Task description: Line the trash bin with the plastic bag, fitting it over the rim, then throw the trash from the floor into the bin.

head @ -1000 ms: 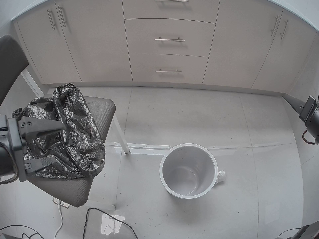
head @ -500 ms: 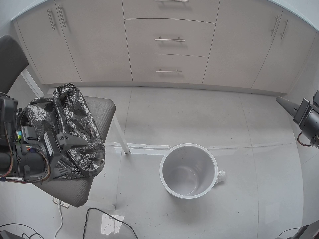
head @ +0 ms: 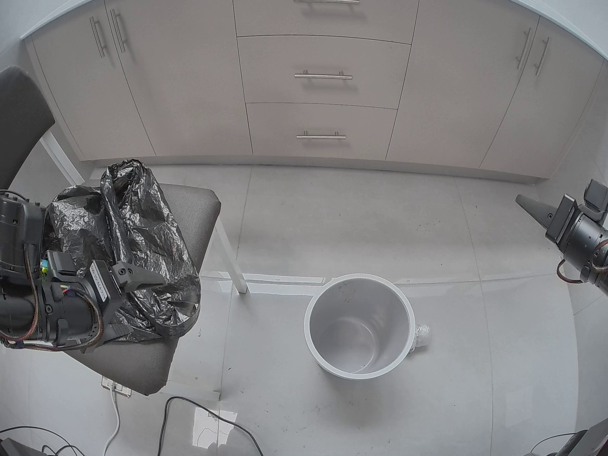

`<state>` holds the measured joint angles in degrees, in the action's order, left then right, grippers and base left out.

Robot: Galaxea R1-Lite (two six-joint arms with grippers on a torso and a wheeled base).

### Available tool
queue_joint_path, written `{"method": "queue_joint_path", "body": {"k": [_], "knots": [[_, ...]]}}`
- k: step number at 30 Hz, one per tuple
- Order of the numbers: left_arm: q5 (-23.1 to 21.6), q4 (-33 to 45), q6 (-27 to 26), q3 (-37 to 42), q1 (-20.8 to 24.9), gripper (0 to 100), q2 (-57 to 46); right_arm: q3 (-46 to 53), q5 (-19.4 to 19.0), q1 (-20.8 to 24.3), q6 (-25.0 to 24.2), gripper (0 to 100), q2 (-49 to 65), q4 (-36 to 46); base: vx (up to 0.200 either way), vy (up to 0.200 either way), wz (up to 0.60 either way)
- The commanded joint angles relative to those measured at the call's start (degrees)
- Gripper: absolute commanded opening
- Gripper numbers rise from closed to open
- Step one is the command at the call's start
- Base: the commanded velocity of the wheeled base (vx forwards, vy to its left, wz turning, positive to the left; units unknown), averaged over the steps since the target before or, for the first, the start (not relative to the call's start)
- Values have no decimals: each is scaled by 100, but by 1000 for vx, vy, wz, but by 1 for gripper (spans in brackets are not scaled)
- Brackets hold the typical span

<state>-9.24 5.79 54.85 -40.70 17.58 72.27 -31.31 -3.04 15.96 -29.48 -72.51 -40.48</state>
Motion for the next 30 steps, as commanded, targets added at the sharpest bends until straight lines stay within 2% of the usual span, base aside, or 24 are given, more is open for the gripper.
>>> {"method": "queue_joint_path", "body": {"k": [1,5,9,14,19,30], "knots": [[-8,-52,-273,27,-167,100,174,-16,-4,13,-111,0,26,-12,0,0,0],[19,-210,-659,89,-290,100,411,-34,-4,13,-304,0,35,-12,0,0,0],[54,-535,-695,80,-316,100,754,-34,5,13,-322,0,-9,-12,0,0,0],[19,-869,-756,107,-624,100,1079,-34,5,13,-313,0,-9,-12,0,0,0],[36,-904,-958,107,-712,100,1369,-34,5,4,-313,0,-26,-12,0,0,0],[45,-939,-967,98,-703,100,1439,-42,5,4,-313,0,-53,-12,0,0,0]]}}
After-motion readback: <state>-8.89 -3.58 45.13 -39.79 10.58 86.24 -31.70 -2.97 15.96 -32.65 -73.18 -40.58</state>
